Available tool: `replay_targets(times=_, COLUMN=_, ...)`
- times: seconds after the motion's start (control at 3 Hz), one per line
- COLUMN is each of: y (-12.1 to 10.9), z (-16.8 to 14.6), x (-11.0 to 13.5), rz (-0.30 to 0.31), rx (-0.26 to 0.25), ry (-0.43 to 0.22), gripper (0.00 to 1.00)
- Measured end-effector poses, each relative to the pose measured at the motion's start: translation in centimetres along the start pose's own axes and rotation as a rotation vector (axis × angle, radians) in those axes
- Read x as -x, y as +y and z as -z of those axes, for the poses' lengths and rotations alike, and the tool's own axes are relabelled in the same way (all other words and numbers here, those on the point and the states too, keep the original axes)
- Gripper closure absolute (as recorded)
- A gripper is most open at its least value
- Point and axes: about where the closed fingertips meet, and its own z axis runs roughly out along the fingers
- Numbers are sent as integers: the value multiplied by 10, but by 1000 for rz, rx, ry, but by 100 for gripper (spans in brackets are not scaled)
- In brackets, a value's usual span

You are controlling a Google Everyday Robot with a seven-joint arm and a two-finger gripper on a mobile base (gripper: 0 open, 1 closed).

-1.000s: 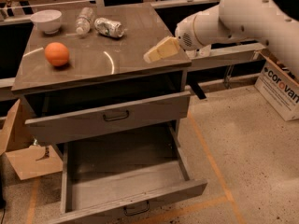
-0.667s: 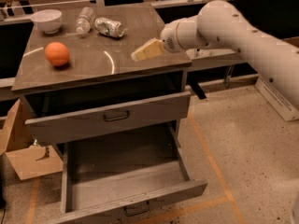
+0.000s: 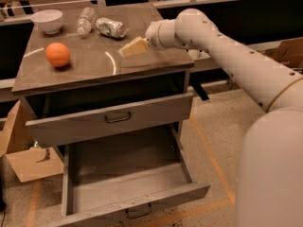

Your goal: Place 7up can into middle drawer

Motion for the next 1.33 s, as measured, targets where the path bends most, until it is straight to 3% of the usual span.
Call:
replay_targets(times=0.67, y=-15, z=-59, x=23, rz=12, rx=-17, ry=-25, gripper=0)
replay_targets(times=1.33, y=-29, z=-100, x=32, rz=-36, rx=-33, ry=-54, gripper=0)
